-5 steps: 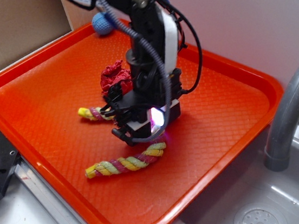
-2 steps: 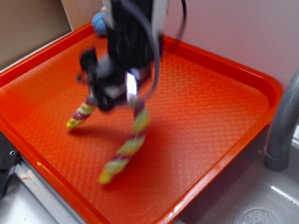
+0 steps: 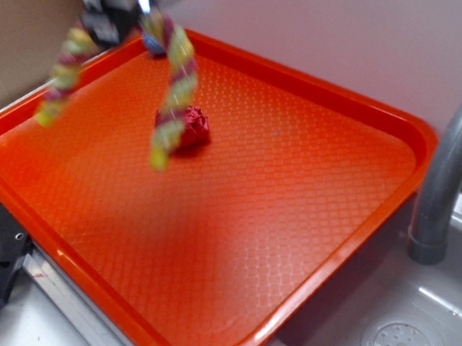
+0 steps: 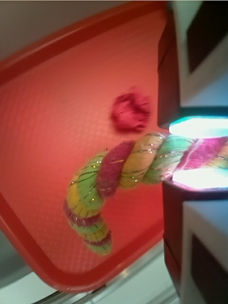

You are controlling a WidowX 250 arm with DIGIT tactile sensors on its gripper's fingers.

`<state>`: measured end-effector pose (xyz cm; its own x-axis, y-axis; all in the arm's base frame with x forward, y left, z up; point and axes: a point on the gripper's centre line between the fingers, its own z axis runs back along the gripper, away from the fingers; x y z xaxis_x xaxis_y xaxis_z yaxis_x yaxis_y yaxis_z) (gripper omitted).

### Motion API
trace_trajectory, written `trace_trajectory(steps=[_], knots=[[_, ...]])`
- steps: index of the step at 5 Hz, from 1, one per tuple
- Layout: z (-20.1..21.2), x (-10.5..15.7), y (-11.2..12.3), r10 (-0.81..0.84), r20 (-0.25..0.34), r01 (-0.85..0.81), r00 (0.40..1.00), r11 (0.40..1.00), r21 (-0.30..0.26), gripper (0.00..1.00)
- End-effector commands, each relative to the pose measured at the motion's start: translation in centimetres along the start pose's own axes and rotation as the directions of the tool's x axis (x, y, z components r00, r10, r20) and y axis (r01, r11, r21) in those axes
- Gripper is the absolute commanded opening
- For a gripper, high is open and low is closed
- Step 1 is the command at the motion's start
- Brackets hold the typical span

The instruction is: Grab the multicolored rope.

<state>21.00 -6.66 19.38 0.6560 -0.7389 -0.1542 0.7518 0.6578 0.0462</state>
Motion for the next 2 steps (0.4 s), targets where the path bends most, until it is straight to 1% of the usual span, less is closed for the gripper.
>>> trace_trajectory(steps=[1, 2], knots=[[4.93, -2.65, -1.18, 0.488, 0.133, -0.490, 0.863, 0.871, -0.019, 0.00], [4.10, -2.07, -1.03, 0.574, 0.122, -0.572, 0.810, 0.819, -0.054, 0.00]])
